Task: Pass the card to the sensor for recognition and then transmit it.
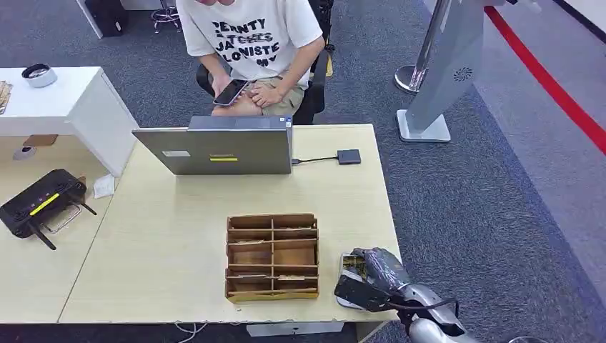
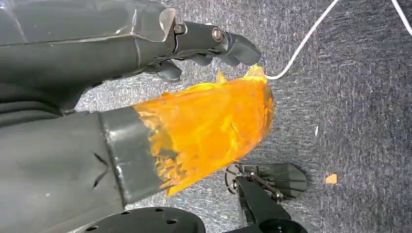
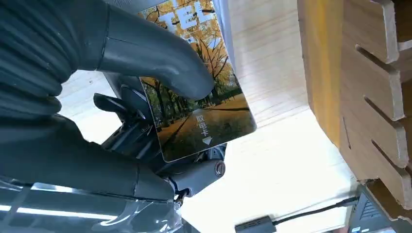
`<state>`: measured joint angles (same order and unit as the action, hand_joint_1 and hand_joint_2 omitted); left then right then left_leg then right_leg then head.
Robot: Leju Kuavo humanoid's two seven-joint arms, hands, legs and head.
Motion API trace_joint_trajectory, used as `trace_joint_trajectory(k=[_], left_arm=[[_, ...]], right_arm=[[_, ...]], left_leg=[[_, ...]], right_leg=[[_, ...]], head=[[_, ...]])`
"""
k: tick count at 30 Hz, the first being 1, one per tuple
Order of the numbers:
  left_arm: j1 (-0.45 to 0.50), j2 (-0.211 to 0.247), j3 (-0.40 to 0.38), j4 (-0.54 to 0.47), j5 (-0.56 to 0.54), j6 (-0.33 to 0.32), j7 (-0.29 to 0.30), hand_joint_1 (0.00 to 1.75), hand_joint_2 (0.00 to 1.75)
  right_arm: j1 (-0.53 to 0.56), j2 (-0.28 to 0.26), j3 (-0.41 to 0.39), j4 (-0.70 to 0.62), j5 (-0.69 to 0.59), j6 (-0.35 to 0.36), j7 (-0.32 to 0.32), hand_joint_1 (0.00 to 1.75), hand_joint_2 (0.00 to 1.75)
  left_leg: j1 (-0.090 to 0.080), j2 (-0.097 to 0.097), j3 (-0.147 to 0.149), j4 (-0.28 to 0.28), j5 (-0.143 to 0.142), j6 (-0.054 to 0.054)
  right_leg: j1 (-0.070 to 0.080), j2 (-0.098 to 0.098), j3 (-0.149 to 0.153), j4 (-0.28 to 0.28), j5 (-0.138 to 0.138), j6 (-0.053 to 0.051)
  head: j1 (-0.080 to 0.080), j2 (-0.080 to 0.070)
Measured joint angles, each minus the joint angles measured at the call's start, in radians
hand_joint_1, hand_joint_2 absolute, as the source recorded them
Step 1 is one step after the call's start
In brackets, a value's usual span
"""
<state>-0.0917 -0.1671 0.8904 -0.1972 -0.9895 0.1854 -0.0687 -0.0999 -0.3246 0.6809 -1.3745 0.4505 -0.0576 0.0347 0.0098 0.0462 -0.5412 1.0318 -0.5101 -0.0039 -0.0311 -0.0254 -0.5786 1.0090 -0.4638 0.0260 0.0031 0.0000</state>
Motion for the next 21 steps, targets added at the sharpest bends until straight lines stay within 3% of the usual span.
trace_joint_trajectory(k=[21], left_arm=[[0.0,0.0,0.0,0.0,-0.001,0.0,0.001,0.0,0.0]], right_arm=[[0.001,0.005,-0.006,0.001,0.006,0.001,0.0,1.75,1.75]], left_leg=[[0.0,0.0,0.0,0.0,0.0,0.0]], right_leg=[[0.0,0.0,0.0,0.0,0.0,0.0]], head=[[0.0,0.0]])
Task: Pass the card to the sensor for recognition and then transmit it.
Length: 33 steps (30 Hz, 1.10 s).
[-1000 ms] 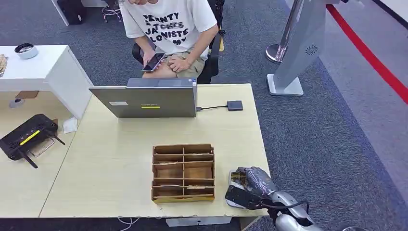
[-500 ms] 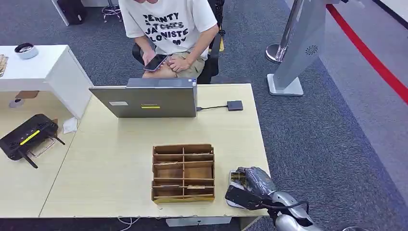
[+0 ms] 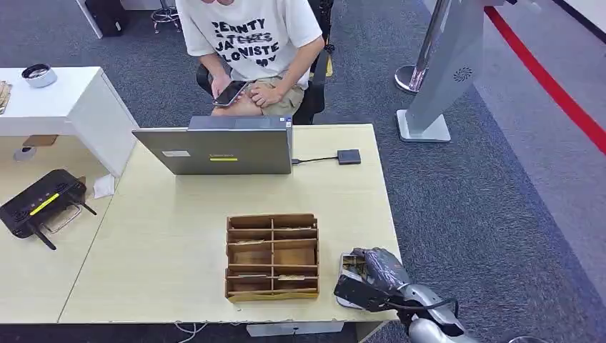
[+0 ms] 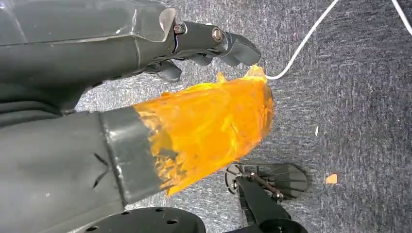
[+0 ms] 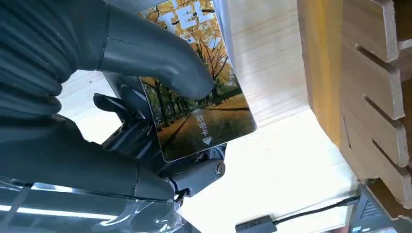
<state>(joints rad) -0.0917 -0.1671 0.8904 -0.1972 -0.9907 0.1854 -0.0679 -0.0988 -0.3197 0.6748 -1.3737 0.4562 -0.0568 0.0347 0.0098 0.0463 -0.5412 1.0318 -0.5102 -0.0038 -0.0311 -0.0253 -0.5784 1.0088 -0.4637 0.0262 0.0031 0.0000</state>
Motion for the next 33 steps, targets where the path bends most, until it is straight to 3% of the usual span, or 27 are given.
trace_joint_trajectory(k=[33], left_arm=[[-0.001,0.001,0.0,0.0,0.001,-0.003,0.006,0.0,0.0]], right_arm=[[-0.004,0.002,-0.001,0.006,0.005,0.004,0.0,1.75,1.75]], left_leg=[[0.0,0.0,0.0,0.0,0.0,0.0]], right_leg=[[0.0,0.0,0.0,0.0,0.0,0.0]], head=[[0.0,0.0]])
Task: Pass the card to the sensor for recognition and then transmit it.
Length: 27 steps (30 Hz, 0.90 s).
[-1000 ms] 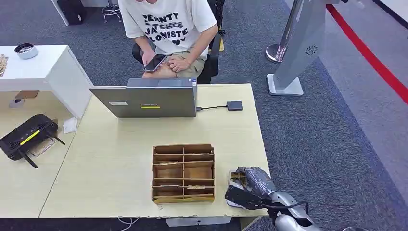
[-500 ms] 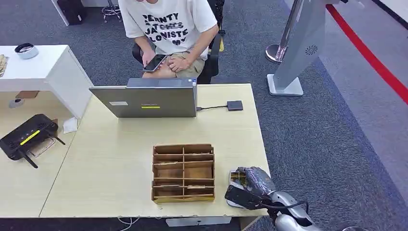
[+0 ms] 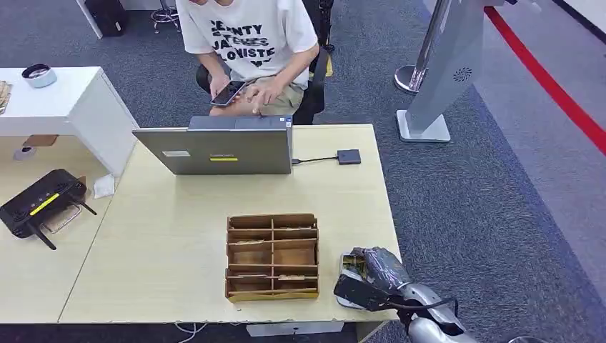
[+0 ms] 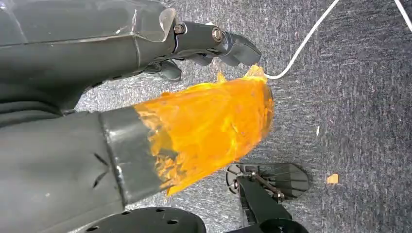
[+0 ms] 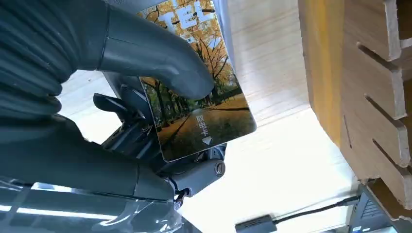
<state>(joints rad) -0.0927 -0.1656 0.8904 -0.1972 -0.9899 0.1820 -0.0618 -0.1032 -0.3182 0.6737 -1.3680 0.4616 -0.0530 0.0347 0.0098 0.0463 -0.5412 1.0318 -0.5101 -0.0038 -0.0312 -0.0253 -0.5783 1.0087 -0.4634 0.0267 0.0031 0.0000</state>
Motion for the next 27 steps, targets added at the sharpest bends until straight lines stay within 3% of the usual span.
trace_joint_trajectory(k=[27], left_arm=[[0.001,0.004,0.0,0.0,0.002,-0.002,0.0,0.0,0.0]], right_arm=[[0.003,0.0,0.0,0.0,0.0,0.0,0.0,1.75,1.75]], left_leg=[[0.0,0.0,0.0,0.0,0.0,0.0]], right_leg=[[0.0,0.0,0.0,0.0,0.0,0.0]], head=[[0.0,0.0]])
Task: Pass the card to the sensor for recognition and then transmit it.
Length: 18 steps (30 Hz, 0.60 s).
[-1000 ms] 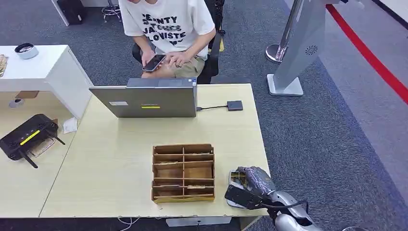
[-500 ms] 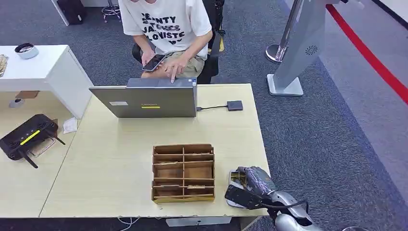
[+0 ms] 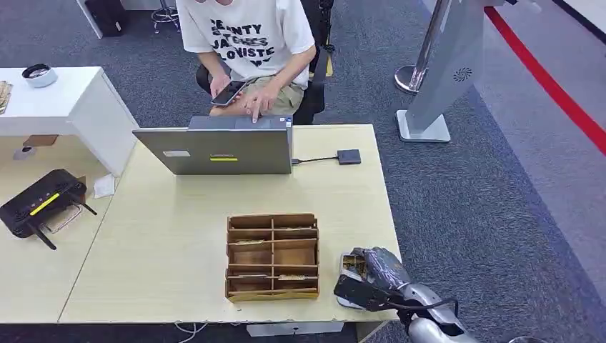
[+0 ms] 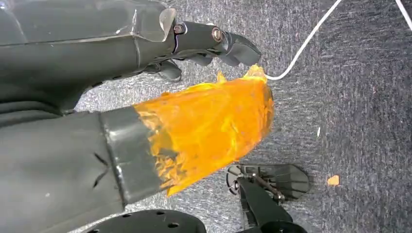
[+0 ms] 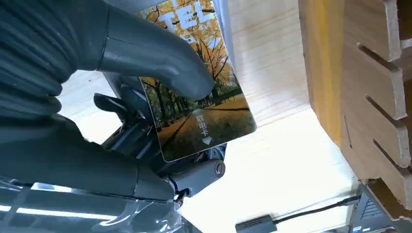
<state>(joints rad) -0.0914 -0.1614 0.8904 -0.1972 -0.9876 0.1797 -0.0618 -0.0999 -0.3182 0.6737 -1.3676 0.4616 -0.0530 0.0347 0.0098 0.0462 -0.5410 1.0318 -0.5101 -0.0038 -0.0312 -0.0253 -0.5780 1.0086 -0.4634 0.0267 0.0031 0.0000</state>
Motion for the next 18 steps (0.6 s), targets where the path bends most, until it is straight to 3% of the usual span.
trace_joint_trajectory(k=[12,18], left_arm=[[0.001,0.0,0.0,0.0,0.002,0.0,-0.002,0.0,0.0],[0.003,0.0,0.009,0.0,0.019,0.002,-0.014,0.0,0.0]], right_arm=[[0.006,0.0,-0.006,-0.005,0.0,-0.015,-0.006,1.75,1.75],[0.063,0.023,-0.06,-0.042,-0.026,-0.149,-0.07,1.75,1.75]], left_leg=[[0.0,0.0,0.0,0.0,0.0,0.0],[0.0,-0.001,-0.003,0.0,0.0,0.0]], right_leg=[[0.0,0.0,0.0,0.0,0.0,0.0],[0.0,-0.001,-0.002,0.0,0.0,0.0]], head=[[0.0,0.0],[0.0,0.0]])
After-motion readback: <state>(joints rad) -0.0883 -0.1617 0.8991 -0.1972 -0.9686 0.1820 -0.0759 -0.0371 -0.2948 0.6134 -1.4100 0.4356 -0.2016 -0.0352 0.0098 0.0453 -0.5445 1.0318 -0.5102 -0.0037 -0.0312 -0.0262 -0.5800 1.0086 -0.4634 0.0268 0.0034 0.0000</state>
